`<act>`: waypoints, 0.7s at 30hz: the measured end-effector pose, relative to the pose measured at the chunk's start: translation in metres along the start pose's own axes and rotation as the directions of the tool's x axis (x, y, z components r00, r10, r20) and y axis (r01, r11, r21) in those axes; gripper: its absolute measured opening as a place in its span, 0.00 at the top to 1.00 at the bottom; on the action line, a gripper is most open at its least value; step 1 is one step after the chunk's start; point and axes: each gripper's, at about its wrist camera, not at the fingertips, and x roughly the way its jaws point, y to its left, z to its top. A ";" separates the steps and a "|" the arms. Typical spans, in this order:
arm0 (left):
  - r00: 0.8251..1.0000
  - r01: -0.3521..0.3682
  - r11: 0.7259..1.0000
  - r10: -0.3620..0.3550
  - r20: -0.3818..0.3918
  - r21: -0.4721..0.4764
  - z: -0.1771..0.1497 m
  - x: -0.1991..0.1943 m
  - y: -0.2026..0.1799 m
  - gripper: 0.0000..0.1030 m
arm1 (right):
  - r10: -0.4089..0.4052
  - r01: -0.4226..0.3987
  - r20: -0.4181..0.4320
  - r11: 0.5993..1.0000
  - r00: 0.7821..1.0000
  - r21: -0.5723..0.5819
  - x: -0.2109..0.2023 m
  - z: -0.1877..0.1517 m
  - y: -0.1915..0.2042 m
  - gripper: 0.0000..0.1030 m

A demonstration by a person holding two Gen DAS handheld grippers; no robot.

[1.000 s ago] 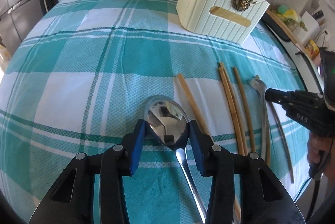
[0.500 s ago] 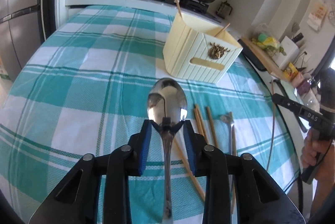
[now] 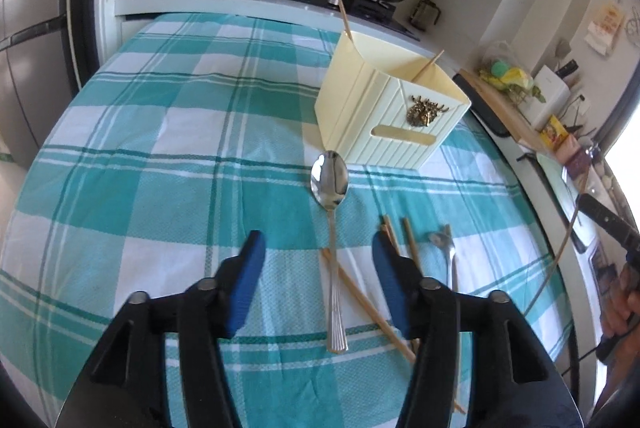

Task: Organize utensils
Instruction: 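Grasp the steel spoon handle with the left gripper while the right gripper grasps a chopstick, then lift the spoon and chopstick and carry both over the cream caddy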

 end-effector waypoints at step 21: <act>0.989 0.006 0.991 0.014 -0.149 0.133 0.046 0.127 -0.025 0.60 | -0.011 0.011 0.006 1.000 1.000 0.014 0.003 0.001 -0.003 0.94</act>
